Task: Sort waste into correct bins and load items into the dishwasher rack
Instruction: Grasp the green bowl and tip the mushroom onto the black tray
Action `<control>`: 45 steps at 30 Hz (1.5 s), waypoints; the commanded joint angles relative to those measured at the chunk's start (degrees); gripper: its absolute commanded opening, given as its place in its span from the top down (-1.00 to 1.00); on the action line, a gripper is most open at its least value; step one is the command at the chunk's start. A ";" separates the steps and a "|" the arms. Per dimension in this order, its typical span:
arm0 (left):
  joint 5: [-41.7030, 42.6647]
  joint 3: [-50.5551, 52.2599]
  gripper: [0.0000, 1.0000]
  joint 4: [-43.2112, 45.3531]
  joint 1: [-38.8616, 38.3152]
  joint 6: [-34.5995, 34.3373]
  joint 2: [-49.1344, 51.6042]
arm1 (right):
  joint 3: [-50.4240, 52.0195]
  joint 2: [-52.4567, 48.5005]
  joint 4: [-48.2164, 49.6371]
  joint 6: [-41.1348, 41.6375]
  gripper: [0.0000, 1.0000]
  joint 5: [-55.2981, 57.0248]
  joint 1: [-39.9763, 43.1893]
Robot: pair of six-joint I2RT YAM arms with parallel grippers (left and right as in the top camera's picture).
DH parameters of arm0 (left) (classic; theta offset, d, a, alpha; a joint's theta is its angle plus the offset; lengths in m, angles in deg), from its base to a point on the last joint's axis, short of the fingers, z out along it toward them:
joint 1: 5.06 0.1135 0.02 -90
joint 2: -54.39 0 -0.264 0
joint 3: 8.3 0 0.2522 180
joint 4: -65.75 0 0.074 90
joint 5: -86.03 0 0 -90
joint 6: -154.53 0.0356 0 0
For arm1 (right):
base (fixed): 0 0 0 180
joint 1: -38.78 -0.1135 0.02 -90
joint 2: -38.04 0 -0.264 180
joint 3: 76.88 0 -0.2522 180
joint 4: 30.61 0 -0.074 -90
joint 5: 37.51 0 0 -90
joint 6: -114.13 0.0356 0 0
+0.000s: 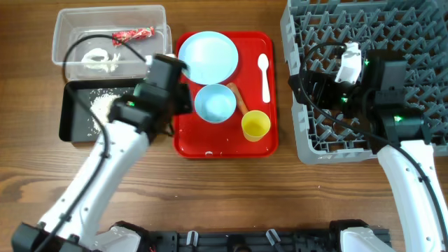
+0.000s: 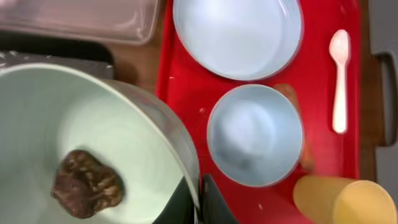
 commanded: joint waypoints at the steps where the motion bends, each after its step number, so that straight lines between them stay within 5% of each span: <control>1: 12.96 -0.07 0.92 0.76 13.51 4.70 2.64 | -0.66 -0.46 0.17 1.22 -0.98 0.55 -0.28; 6: 41.72 -0.07 0.92 2.47 32.57 13.33 10.47 | -0.66 -0.46 -0.04 1.22 -0.99 0.57 -0.28; 14: 85.74 -0.07 0.92 4.22 49.20 17.57 24.83 | -0.66 -0.46 -0.24 0.87 -0.99 1.14 -0.28; 17: 94.62 -0.07 0.92 4.17 52.83 17.53 25.14 | -0.66 -0.46 -0.46 0.90 -0.99 1.29 -0.28; 24: 94.82 -0.07 0.92 4.15 53.59 17.38 24.79 | -0.66 -0.46 -0.26 0.90 -0.99 1.29 -0.28; 32: 48.50 -0.07 0.92 -1.33 20.22 19.93 13.46 | -0.66 -0.46 0.11 1.07 -0.98 1.27 -0.28; 38: 2.75 0.09 0.92 -5.77 -10.73 2.54 15.96 | -0.66 -0.46 0.46 2.56 -0.98 1.27 -0.28; 41: -8.41 0.37 0.92 -3.89 -18.45 -2.91 19.45 | -0.66 -0.46 0.13 2.54 -0.98 1.25 -0.28; 44: -7.98 0.37 0.92 -3.37 -21.11 -4.22 21.77 | -0.66 -0.46 -0.52 2.51 -0.98 1.25 -0.28; 45: -7.80 0.37 0.78 -3.41 -21.38 -4.20 21.77 | -0.66 -0.46 -0.46 2.54 -0.98 1.25 -0.28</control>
